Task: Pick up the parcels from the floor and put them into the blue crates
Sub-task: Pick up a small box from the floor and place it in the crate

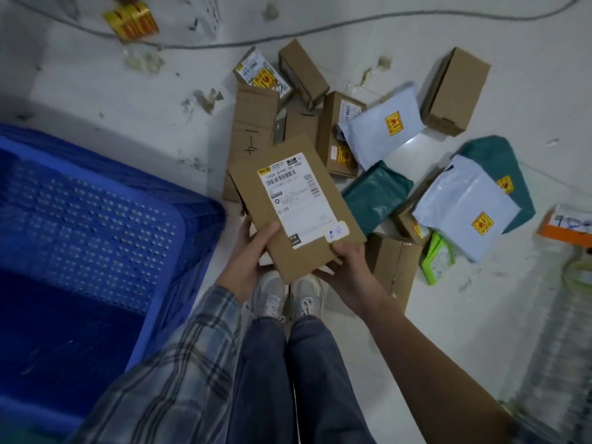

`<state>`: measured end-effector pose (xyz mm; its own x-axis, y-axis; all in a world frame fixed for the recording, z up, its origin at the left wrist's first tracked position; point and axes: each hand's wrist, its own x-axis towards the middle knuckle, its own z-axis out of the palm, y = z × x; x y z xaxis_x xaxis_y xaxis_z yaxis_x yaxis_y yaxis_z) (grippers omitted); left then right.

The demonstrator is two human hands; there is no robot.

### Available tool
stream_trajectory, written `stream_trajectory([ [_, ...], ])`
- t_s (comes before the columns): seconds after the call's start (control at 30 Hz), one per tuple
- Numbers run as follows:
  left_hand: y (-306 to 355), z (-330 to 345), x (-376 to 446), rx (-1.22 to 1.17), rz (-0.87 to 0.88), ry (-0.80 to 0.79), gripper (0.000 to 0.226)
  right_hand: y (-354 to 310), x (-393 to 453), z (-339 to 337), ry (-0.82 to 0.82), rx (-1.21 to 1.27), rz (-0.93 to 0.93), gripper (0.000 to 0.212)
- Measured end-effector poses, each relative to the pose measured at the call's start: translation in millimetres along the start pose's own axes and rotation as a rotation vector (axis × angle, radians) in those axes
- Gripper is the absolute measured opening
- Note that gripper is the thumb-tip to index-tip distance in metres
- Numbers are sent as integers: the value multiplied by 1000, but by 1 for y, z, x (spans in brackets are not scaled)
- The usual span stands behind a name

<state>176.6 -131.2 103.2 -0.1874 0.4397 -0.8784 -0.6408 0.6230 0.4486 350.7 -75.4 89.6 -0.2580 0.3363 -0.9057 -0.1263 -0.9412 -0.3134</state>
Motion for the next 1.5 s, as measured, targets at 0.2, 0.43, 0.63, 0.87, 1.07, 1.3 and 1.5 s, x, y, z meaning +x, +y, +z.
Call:
stream_trajectory([
  [0.2, -4, -19, -33, -146, 154, 51, 64, -9, -21, 18, -127, -363, 8, 129],
  [0.43, 17, -79, -65, -165, 232, 37, 83, -36, -30, 78, -303, -720, -10, 104],
  [0.63, 29, -146, -84, -343, 261, 100, 56, -18, -38, 173, -440, -960, -100, 51],
  [0.87, 11, -259, -112, -439, 236, 225, 47, 73, -30, 260, -490, -1140, -39, 81],
  [1.07, -31, -318, -96, -405, 101, 318, 59, 136, 2, 305, -488, -1549, 50, 56],
  [1.3, -84, -337, -49, -489, 26, 553, 58, 220, 53, 316, -381, -1776, 42, 52],
  [1.5, -130, -349, 1, -472, -90, 750, 46, 272, 105, 303, -386, -1943, 111, 55],
])
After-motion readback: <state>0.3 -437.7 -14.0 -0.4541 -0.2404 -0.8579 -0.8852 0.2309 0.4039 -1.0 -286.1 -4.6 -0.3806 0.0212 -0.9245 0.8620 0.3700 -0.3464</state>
